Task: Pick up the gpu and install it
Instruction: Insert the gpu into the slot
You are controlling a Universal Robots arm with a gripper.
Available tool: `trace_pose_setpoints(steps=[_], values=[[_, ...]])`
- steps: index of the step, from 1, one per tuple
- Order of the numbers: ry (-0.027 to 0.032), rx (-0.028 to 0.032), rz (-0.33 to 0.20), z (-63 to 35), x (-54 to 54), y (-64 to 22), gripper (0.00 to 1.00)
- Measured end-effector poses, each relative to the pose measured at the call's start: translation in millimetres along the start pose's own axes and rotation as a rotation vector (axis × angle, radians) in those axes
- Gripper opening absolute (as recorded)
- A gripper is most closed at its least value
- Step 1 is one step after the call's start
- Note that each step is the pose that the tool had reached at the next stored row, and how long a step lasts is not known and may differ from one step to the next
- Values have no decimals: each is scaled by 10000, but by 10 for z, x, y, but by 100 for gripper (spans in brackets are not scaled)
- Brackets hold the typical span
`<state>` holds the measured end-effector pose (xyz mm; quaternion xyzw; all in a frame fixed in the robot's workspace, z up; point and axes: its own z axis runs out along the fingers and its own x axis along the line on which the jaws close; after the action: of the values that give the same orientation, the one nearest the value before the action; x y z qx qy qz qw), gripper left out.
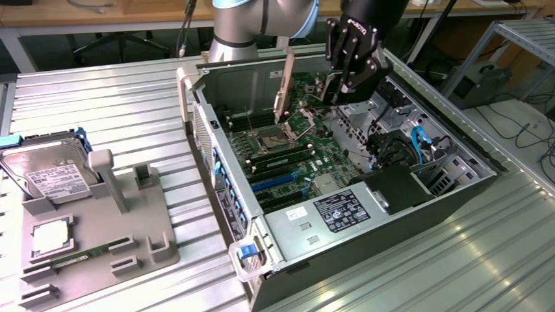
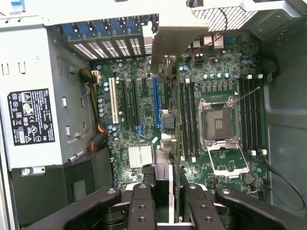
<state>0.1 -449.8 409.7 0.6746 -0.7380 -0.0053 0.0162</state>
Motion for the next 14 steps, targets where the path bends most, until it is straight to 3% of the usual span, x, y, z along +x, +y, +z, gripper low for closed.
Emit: trace_pose_setpoints(steps=[14], values=[[0,0,-1,175,-3,-5,28]])
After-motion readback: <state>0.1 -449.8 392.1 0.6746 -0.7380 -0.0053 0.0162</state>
